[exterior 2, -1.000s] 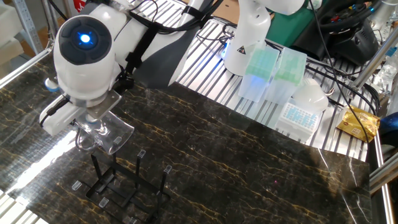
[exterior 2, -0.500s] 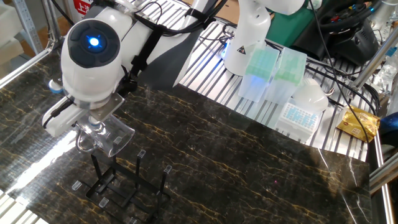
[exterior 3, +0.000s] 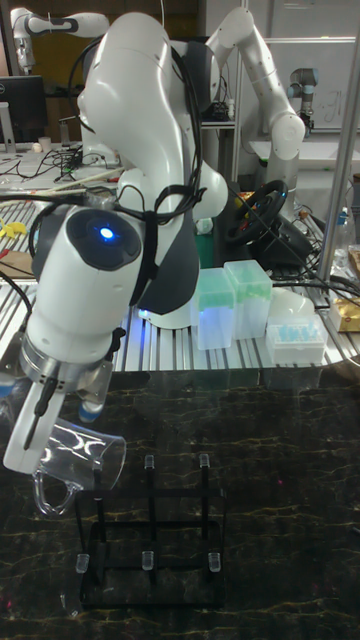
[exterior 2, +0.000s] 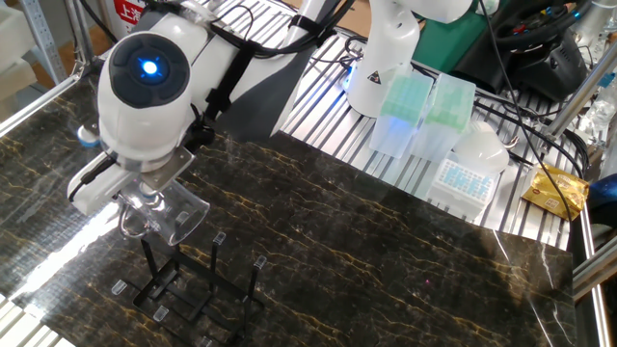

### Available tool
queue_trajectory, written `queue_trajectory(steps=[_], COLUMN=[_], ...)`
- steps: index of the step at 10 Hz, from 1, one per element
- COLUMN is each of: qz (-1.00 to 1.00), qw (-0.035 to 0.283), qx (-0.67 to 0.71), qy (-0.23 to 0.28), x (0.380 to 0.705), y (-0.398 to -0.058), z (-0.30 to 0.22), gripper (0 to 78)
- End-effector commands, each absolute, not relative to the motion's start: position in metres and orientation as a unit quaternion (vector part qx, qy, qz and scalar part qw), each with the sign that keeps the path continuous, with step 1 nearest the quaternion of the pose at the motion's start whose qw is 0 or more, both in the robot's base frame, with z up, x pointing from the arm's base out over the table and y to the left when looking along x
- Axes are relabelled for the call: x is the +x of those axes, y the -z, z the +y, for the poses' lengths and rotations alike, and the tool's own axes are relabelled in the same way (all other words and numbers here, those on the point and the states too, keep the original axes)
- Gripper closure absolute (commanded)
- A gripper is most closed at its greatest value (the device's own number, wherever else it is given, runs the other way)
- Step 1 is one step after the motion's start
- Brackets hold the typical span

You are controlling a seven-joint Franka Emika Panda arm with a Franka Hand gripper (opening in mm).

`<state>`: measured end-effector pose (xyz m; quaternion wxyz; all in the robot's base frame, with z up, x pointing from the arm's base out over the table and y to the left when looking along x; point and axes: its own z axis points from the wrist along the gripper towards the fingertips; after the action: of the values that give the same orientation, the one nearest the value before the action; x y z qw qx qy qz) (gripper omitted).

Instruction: Put the cup on the cup rack

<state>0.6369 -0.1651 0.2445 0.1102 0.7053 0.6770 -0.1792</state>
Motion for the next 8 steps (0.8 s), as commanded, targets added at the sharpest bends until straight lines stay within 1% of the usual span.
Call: queue_trajectory(steps=[1,2,5,8], qz=[0.673,0.672,0.664,0.659], qw=[0.117,0.119,0.138,0.145], qx=[0.708,0.708,0.708,0.710], qy=[0.180,0.181,0.198,0.202], x=[0.639,0.639,0.638,0.635], y=[-0.248,-0.247,-0.244,-0.238], z=[-0.164,-0.163,-0.160,-0.154], gripper=[76.4,76.4,76.4,76.4])
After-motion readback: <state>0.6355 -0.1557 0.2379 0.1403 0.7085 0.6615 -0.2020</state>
